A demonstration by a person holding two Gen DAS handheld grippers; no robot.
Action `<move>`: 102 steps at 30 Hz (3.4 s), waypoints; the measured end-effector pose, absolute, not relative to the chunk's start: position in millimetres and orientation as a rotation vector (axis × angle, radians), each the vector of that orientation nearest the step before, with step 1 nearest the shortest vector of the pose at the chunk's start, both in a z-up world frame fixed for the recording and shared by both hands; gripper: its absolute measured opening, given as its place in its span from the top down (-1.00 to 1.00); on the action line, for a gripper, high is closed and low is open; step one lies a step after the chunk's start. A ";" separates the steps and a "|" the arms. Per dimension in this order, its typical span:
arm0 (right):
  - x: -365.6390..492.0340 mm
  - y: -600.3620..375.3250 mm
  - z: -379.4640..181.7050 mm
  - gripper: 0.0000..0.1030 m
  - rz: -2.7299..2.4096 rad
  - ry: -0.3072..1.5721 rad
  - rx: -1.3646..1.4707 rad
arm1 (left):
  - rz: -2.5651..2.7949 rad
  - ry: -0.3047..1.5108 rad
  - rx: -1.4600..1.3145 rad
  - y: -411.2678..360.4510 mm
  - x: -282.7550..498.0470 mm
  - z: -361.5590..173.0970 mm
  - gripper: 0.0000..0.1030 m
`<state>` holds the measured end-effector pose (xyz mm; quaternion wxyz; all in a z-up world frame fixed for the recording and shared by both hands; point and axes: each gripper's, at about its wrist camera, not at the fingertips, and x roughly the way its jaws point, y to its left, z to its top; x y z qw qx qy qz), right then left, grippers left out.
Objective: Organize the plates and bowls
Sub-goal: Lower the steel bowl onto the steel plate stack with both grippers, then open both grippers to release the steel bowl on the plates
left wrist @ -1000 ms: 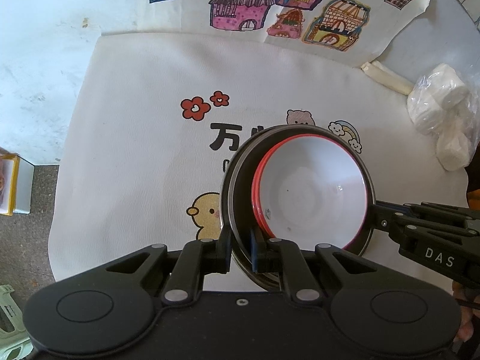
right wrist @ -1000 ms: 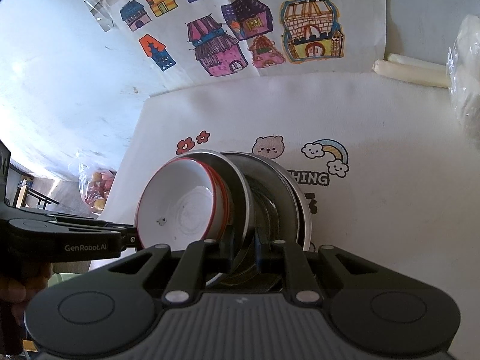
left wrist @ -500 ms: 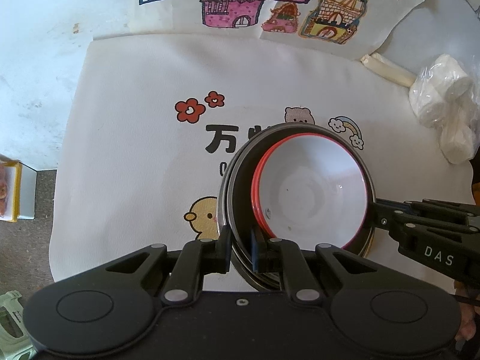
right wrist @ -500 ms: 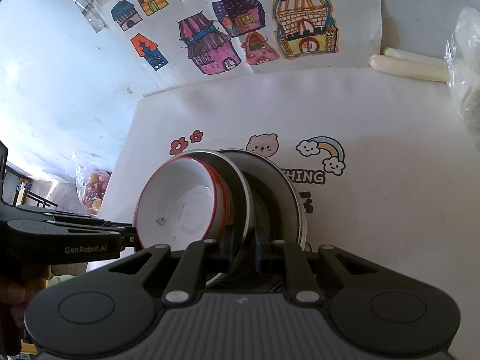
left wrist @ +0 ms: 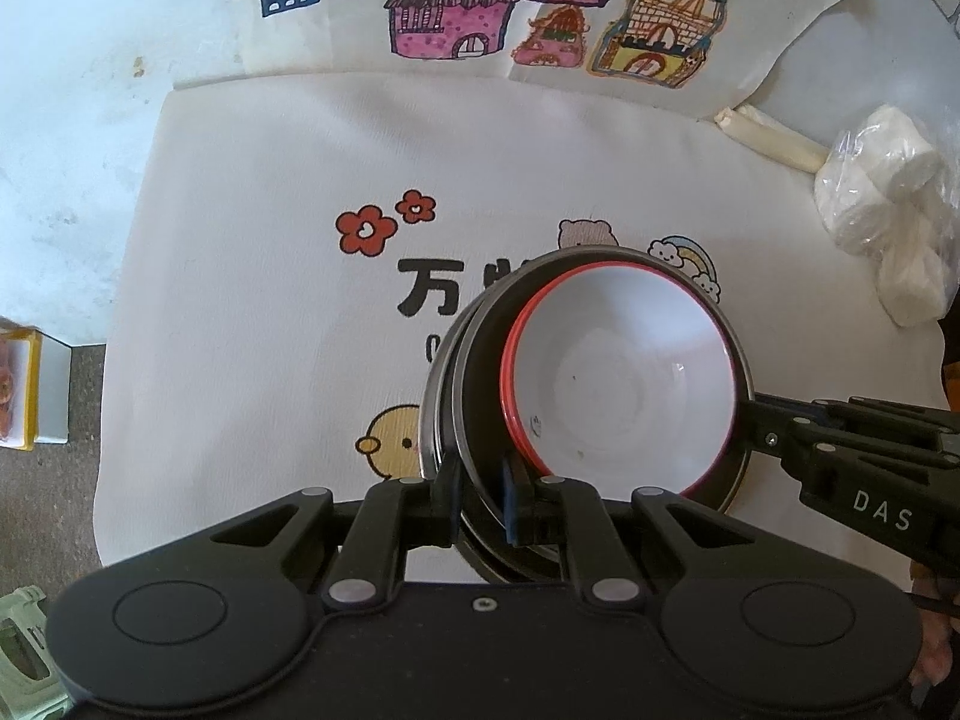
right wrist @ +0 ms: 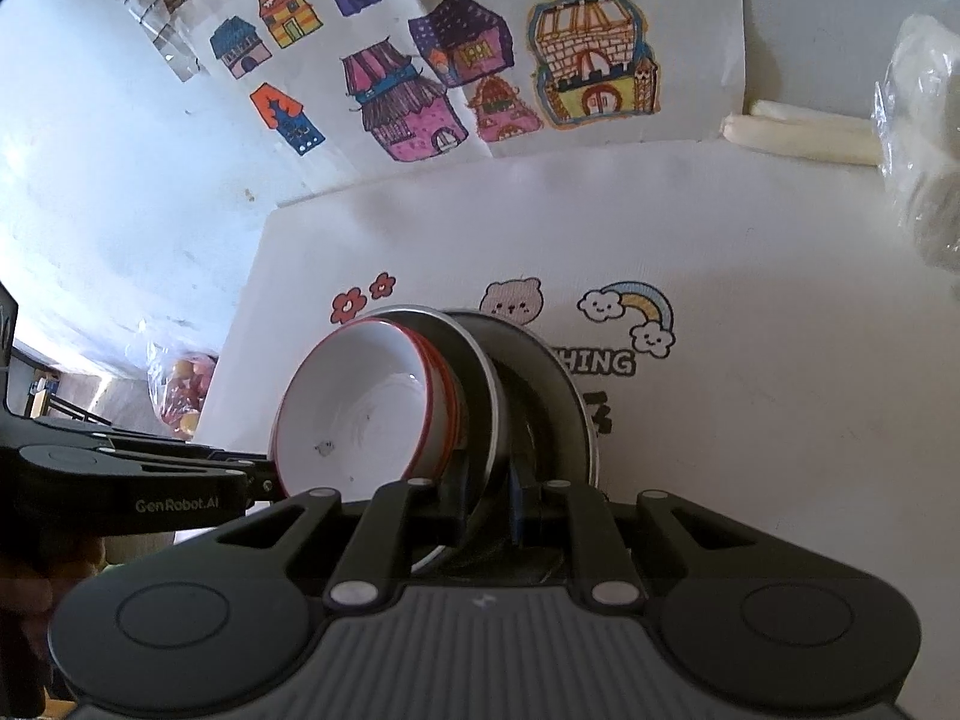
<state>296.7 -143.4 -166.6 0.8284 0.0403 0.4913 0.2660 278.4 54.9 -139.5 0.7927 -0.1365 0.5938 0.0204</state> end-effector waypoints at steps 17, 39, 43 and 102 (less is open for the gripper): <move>298.5 -145.5 -174.1 0.71 0.549 1.087 0.084 | 0.048 1.303 -0.258 48.2 283.0 -142.7 0.74; 294.4 -147.7 -173.3 0.68 0.538 1.096 0.091 | 0.053 1.307 -0.270 46.6 279.8 -143.6 0.74; 294.0 -147.7 -172.8 0.68 0.535 1.094 0.093 | 0.057 1.306 -0.275 47.5 279.9 -143.3 0.74; 276.9 -164.8 -150.1 -0.29 0.437 1.006 0.082 | 0.216 1.190 -0.183 62.4 269.2 -122.2 -0.63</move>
